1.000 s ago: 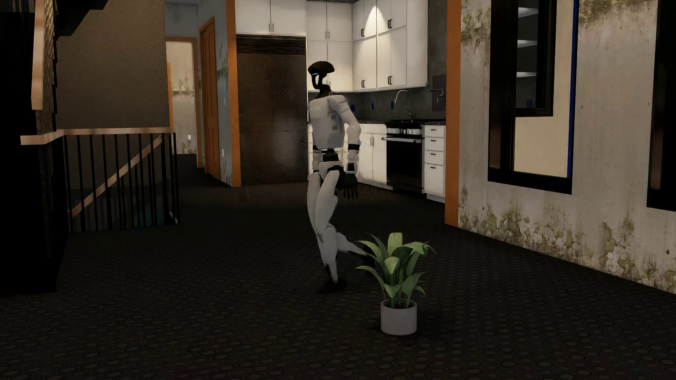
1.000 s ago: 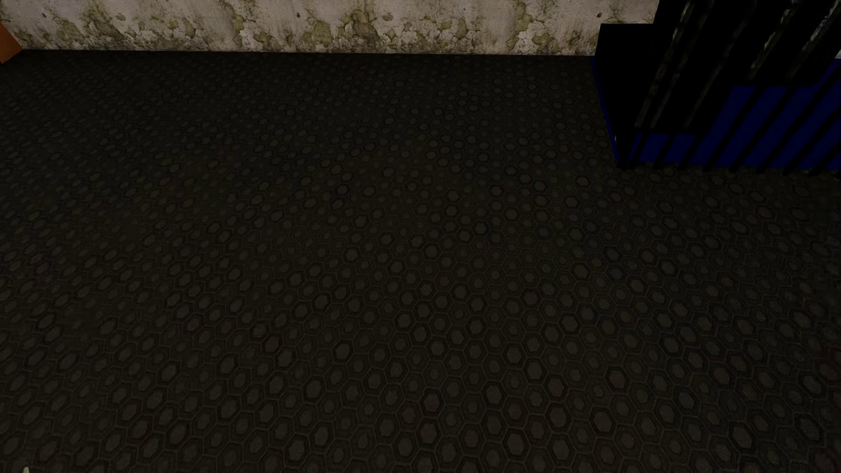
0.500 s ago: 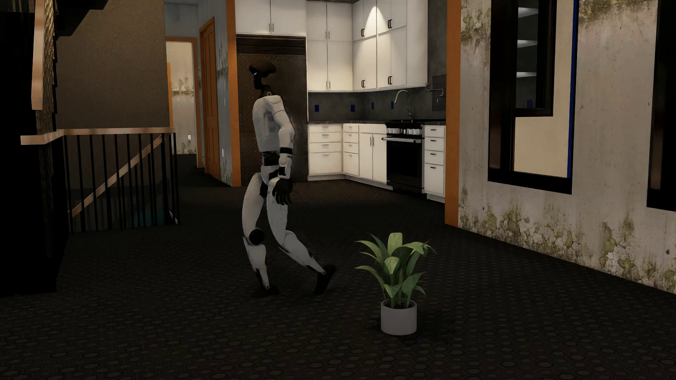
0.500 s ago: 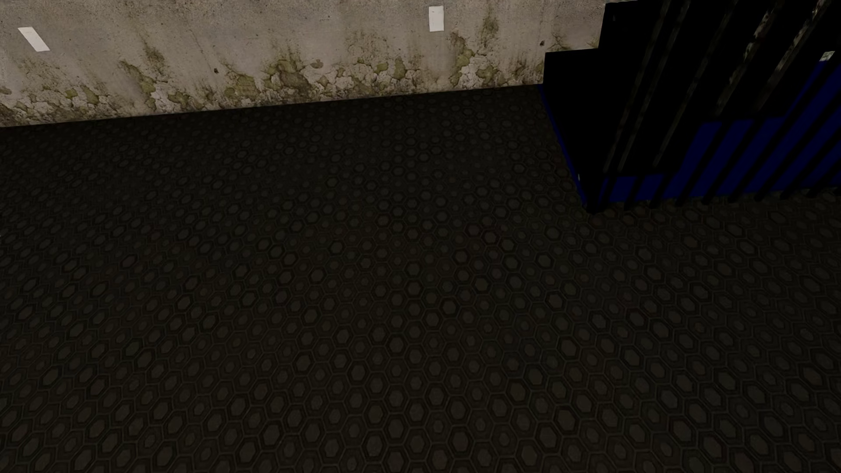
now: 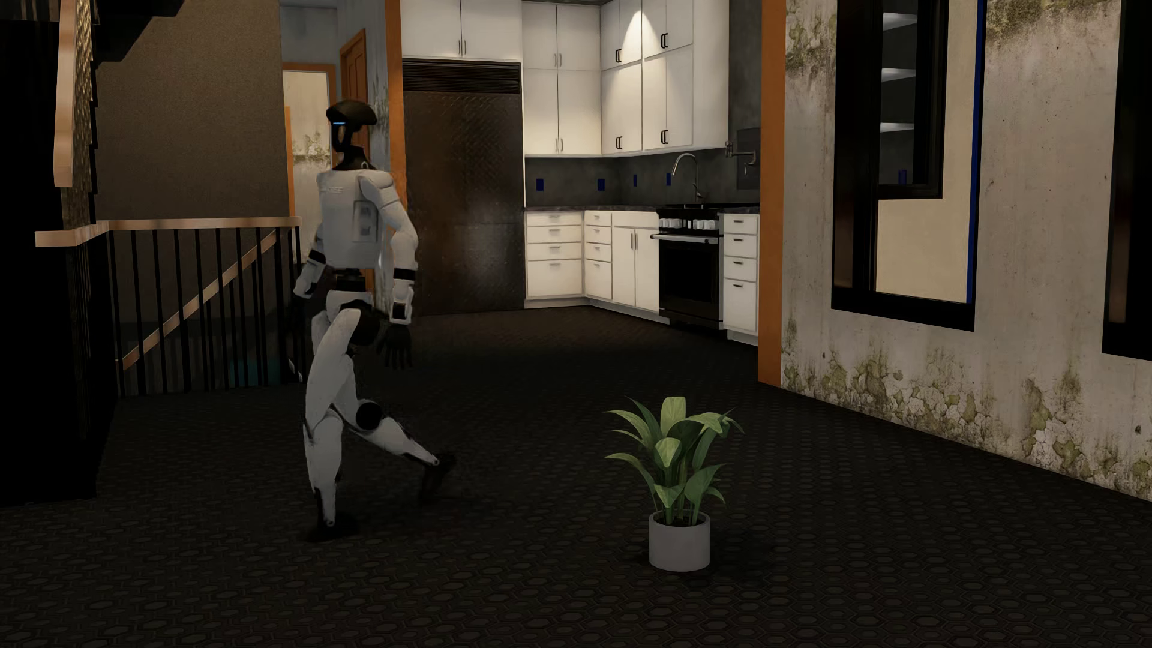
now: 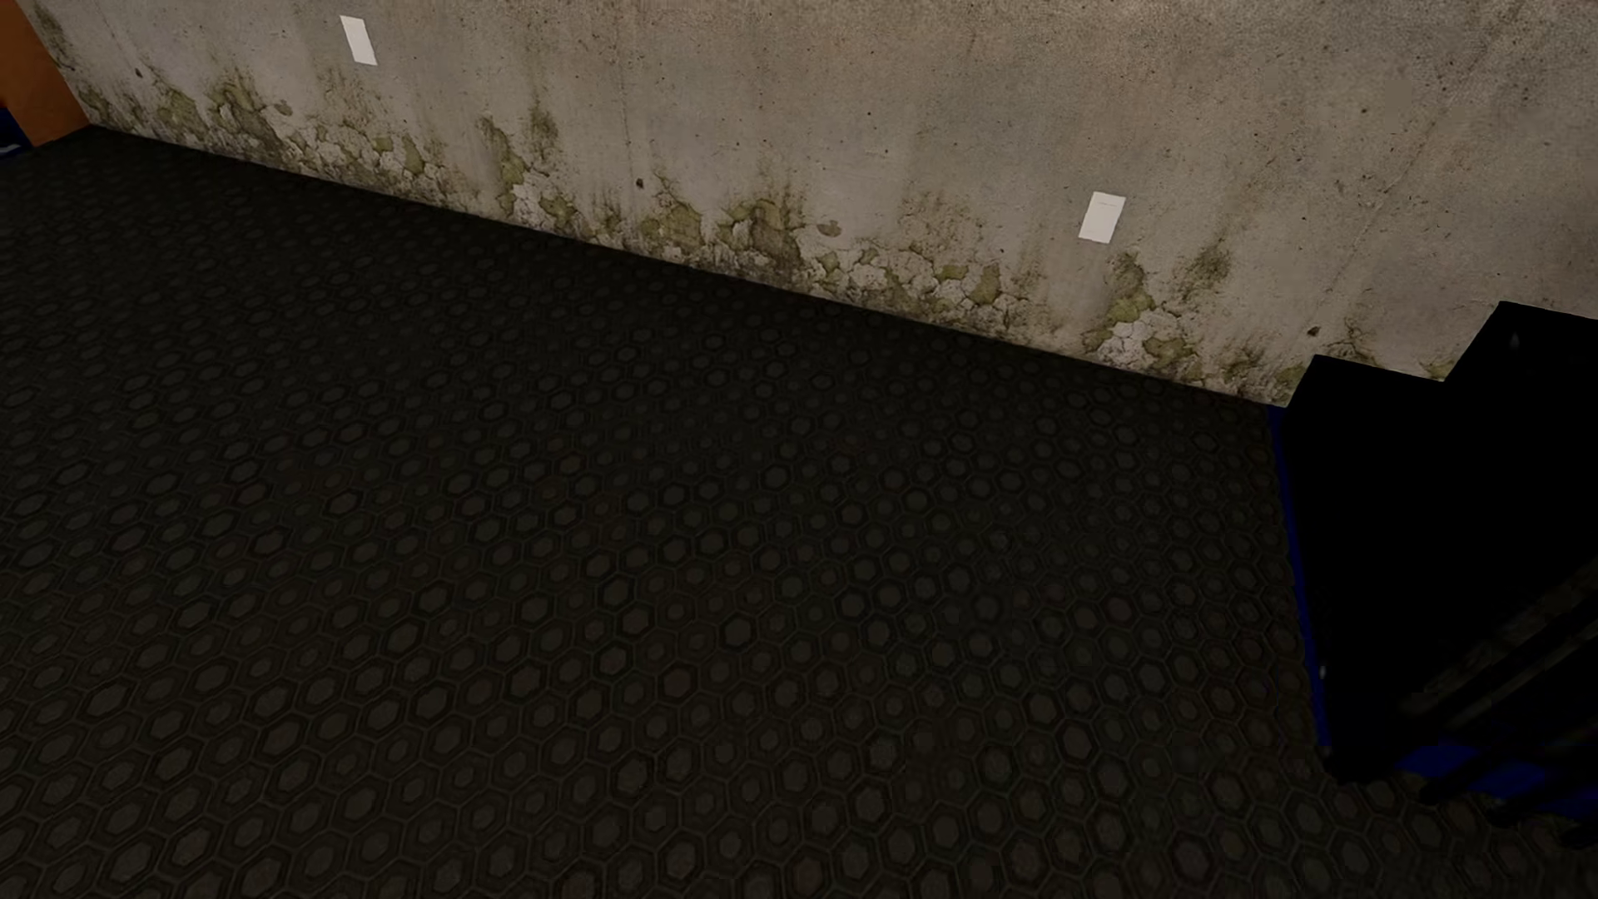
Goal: Avoid the plant
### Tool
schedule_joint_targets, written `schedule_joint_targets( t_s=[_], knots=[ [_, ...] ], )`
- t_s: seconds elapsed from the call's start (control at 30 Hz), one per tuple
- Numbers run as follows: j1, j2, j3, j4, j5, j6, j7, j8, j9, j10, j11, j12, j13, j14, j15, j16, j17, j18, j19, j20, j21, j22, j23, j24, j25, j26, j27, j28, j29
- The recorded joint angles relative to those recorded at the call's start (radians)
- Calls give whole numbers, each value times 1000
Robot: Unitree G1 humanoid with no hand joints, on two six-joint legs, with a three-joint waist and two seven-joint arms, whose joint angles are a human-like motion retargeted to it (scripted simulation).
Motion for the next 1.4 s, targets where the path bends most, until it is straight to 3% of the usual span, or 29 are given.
schedule_joint_targets(
  t_s=[0.07, 0.13, 0.17, 0.23, 0.33, 0.43, 0.47, 0.5, 0.6, 0.63, 0.73, 0.8, 0.87, 0.9, 0.93, 1.0, 1.03, 1.07, 1.1, 1.13, 1.17, 1.27, 1.3, 1.4],
  knots=[
    [54, -210, 11, -49, -97, -14, 0, 0, -2, 24, 380, -36, 1, -95, 137, 15, 34, 0, 0, -24, 72, 24, 11, 0, 0, 0, 0, 0, 0],
    [102, -460, 4, -58, -100, -3, 0, 0, -12, 13, 622, -77, -14, -285, -2, 18, 52, 0, 0, 30, 167, 11, 31, 0, 0, 0, 0, 0, 0],
    [147, -543, -19, -60, -83, 13, 0, 0, -15, 0, 621, -91, -7, -367, -50, 16, 55, 0, 0, 69, 192, -9, 31, 0, 0, 0, 0, 0, 0],
    [196, -667, -69, -52, -33, 39, 0, 0, -38, 0, 396, -89, 23, -516, -55, 12, 54, 0, 0, 165, 191, -96, 14, 0, 0, 0, 0, 0, 0],
    [244, -686, -116, -41, 12, 54, 0, 0, -52, 46, -182, -103, 44, -686, 66, 5, 59, 0, 0, 191, 185, -174, 50, 0, 0, 0, 0, 0, 0],
    [262, -661, -119, -16, -25, 63, 0, 0, -50, 144, -295, -114, 45, -767, 160, -11, 40, 0, 0, 168, 261, -123, 104, 0, 0, 0, 0, 0, 0],
    [268, -644, -115, -3, -31, 56, 0, 0, -61, 163, -278, -107, 47, -773, 221, -7, 37, 0, 0, 150, 271, -99, 114, 0, 0, 0, 0, 0, 0],
    [261, -629, -110, 24, -28, 61, 0, 0, -71, 203, -250, -98, 46, -729, 211, -5, 36, 0, 0, 126, 283, -61, 124, 0, 0, 0, 0, 0, 0],
    [183, -382, -115, 90, -17, 70, 0, 0, -8, 479, -247, -72, 59, -331, 61, -8, -24, 0, 0, 1, 239, 44, 78, 0, 0, 0, 0, 0, 0],
    [154, -296, -114, 90, -17, 59, 0, 0, 15, 531, -377, -67, 59, -261, 108, -2, -44, 0, 0, -23, 221, 44, 62, 0, 0, 0, 0, 0, 0],
    [47, -137, -74, 63, -19, 16, 0, 0, 39, 452, -444, -37, 73, -148, 186, 13, -84, 0, 0, 48, 137, -21, 54, 0, 0, 0, 0, 0, 0],
    [5, -52, -37, 36, 10, 4, 0, 0, 57, 278, -478, -35, 64, -88, 230, 9, -112, 0, 0, 84, 157, -48, 59, 0, 0, 0, 0, 0, 0],
    [-4, -11, -31, -13, 45, 5, 0, 0, 70, 58, -478, -49, 38, -190, 604, 1, -118, 0, 0, 66, 158, -34, 67, 0, 0, 0, 0, 0, 0],
    [16, 1, -28, -39, 53, 7, 0, 0, 73, -55, -475, -54, 18, -362, 604, -3, -112, 0, 0, 43, 151, -16, 73, 0, 0, 0, 0, 0, 0],
    [48, 15, -19, -54, 60, 8, 0, 0, 73, -156, -475, -54, -2, -427, 618, -4, -100, 0, 0, 16, 136, 6, 75, 0, 0, 0, 0, 0, 0],
    [55, 27, 0, -44, 65, 6, 0, 0, 56, -169, -536, -39, -18, -481, 475, -2, -61, 0, 0, -44, 64, 52, 30, 0, 0, 0, 0, 0, 0],
    [47, 35, -1, -52, 50, -2, 0, 0, 46, -135, -218, -31, -16, -513, 31, -3, -39, 0, 0, -79, 31, 79, -6, 0, 0, 0, 0, 0, 0],
    [30, 35, -18, -66, 22, -16, 0, 0, 33, -64, -154, -29, -12, -372, -76, -6, -16, 0, 0, -125, 13, 107, -32, 0, 0, 0, 0, 0, 0],
    [13, 27, -34, -77, -15, -18, 0, 0, 22, -22, -60, -33, -5, -62, 1, -11, 2, 0, 0, -169, 14, 129, -44, 0, 0, 0, 0, 0, 0],
    [35, -12, -49, -84, -52, -6, 0, 0, 17, 14, 74, -37, -1, -124, 101, -14, 14, 0, 0, -182, 32, 128, -43, 0, 0, 0, 0, 0, 0],
    [77, -100, -56, -81, -100, -1, 0, 0, 14, 2, 238, -42, -11, -267, 169, -12, 24, 0, 0, -148, 64, 101, -31, 0, 0, 0, 0, 0, 0],
    [199, -421, -119, -77, -142, 1, 0, 0, -1, -65, 535, -96, -36, -602, 77, 4, 52, 0, 0, 18, 113, -11, -25, 0, 0, 0, 0, 0, 0],
    [239, -521, -145, -72, -123, 6, 0, 0, -12, -62, 515, -124, -27, -765, 29, 5, 52, 0, 0, 66, 113, -39, -35, 0, 0, 0, 0, 0, 0],
    [320, -723, -203, -37, -22, 25, 0, 0, -45, -135, 137, -176, -15, -794, 1, 9, 34, 0, 0, 194, 128, -131, -36, 0, 0, 0, 0, 0, 0]
  ],
)
